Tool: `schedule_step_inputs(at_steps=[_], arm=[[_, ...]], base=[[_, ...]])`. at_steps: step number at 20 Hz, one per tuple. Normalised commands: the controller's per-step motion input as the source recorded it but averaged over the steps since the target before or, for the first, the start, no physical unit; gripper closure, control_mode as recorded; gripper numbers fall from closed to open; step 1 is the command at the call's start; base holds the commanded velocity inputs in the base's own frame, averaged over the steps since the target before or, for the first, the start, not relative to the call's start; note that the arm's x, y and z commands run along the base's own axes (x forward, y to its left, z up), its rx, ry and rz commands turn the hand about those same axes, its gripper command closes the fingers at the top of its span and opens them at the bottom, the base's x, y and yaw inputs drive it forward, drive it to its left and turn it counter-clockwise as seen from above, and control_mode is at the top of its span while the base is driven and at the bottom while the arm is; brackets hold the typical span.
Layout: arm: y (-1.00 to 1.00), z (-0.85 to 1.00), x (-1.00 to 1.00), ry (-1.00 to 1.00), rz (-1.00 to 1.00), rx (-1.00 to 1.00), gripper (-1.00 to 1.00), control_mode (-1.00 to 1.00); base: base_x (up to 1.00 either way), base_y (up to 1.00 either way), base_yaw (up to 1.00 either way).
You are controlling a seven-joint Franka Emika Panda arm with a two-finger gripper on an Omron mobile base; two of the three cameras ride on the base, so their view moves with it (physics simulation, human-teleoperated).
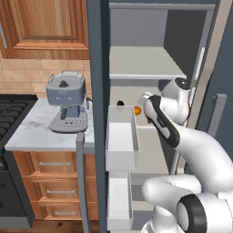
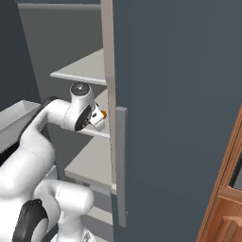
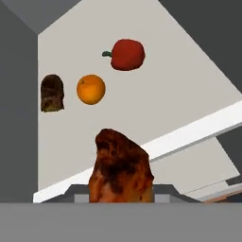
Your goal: Take the chicken drumstick and tangerine from the highest rack and move them to the second highest rack where the sweet potato and bell pepper are located, to maximize freezer space. Close the freezer door after rearranging.
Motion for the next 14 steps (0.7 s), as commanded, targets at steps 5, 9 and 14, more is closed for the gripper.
schedule_step_inputs(at_steps=[5,9,14], arm=[[-0.03,-0.31,0.93,0.04,0.0,0.0,1.0,-1.0],[-0.1,-0.35,0.84,0.0,0.0,0.0,1.0,-1.0],[-0.35,-0.44,0.59,0.0,0.0,0.0,1.0,-1.0]], base=[[0.0,0.0,0.0],[0.0,0.0,0.0],[0.0,0.0,0.0]])
